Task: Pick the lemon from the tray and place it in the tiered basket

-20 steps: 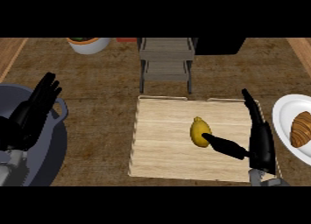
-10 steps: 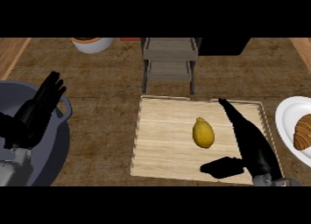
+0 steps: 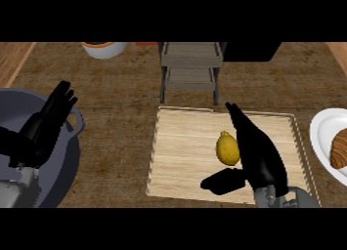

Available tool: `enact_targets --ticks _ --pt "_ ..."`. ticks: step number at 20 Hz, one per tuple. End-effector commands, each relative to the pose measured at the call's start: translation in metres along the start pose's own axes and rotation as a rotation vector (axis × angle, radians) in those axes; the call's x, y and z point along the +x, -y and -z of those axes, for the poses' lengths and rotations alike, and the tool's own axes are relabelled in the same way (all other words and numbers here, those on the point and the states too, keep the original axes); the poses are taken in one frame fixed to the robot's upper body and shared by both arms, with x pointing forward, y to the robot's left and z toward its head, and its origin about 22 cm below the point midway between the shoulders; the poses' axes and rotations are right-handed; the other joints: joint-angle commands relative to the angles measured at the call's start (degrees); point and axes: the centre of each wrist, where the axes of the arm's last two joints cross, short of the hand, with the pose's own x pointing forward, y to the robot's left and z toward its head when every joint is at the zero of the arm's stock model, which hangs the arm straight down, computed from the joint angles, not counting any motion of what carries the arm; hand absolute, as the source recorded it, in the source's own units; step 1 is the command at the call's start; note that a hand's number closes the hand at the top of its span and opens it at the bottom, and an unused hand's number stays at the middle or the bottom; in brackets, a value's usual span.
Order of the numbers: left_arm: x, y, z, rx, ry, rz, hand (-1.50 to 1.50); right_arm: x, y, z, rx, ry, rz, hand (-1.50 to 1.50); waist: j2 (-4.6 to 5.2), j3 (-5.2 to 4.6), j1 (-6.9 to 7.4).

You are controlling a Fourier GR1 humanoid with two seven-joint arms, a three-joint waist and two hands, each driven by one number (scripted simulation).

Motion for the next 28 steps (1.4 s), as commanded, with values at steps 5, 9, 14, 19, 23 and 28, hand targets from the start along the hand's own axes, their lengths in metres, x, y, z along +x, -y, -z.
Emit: enact_targets --ticks 5,9,14,19,23,28 --pt "-0.009 -0.025 -0.014 0.012 -0.135 0.021 0.0 -0.014 -0.029 0.032 0.007 -0.186 -0.043 -1.5 0.57 -0.43 0.51" --pt "-0.025 -0.002 -0.006 0.017 -0.14 0.0 0.0 -0.027 -0.054 0.026 -0.024 -0.169 -0.061 -1.5 0.59 -0.43 -0.29" --pt "-0.017 -0.009 -0.002 0.027 -0.147 0.008 0.0 -0.022 -0.064 0.047 -0.093 -0.189 -0.083 -1.5 0.59 -0.42 0.02" --pt "-0.025 -0.003 -0.017 0.019 -0.15 -0.002 0.0 -0.051 -0.063 0.046 -0.086 -0.203 -0.121 -1.5 0.48 -0.42 -0.1" --pt "-0.018 -0.018 -0.017 0.001 -0.134 0.001 0.0 -0.06 -0.059 0.065 0.049 -0.237 -0.129 1.5 0.61 -0.42 0.35" --pt "-0.019 -0.003 -0.019 0.001 -0.128 -0.001 0.0 -0.052 -0.075 0.055 0.102 -0.189 -0.202 1.5 0.5 -0.42 0.23"
